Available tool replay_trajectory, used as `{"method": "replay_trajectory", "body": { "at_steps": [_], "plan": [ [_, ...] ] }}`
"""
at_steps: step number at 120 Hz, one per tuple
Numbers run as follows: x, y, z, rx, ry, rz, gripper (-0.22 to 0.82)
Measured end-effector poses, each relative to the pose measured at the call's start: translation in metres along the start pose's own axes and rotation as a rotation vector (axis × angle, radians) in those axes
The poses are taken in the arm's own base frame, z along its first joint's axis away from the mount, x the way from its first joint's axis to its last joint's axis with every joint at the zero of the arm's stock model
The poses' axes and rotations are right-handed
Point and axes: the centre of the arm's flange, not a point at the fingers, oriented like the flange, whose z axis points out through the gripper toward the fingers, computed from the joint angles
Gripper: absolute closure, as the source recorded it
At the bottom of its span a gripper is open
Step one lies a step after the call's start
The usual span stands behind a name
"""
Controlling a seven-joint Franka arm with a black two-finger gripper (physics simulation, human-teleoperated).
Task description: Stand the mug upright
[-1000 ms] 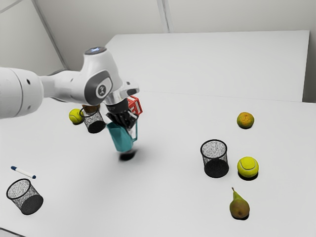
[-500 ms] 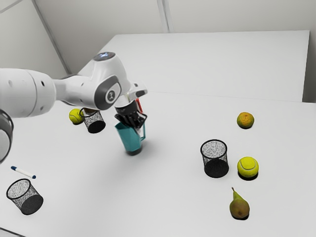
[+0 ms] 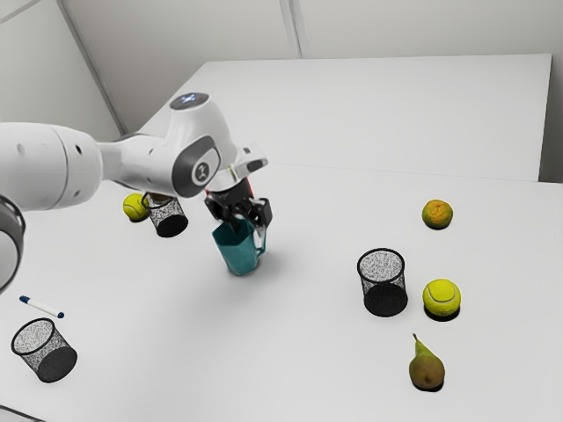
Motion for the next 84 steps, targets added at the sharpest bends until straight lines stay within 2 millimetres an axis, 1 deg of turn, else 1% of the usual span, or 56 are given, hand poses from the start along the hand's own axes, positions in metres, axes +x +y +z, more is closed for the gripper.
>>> {"method": "replay_trajectory", "body": {
  "at_steps": [14, 28, 31, 38, 48, 62, 84],
  "plan": [
    [-0.001, 0.0, -0.019, -0.003, 0.026, 0.001, 0.16],
    [-0.004, 0.003, -0.037, -0.003, 0.046, 0.01, 0.09],
    [-0.004, 0.003, -0.045, -0.003, 0.056, 0.011, 0.08],
    [-0.004, 0.003, -0.061, -0.006, 0.08, 0.009, 0.06],
    [-0.005, -0.001, -0.076, -0.005, 0.094, 0.004, 0.04],
    [0.002, -0.003, -0.111, 0.009, 0.094, 0.012, 0.02],
    [-0.002, -0.004, -0.154, 0.057, 0.08, 0.038, 0.01]
  ]
}}
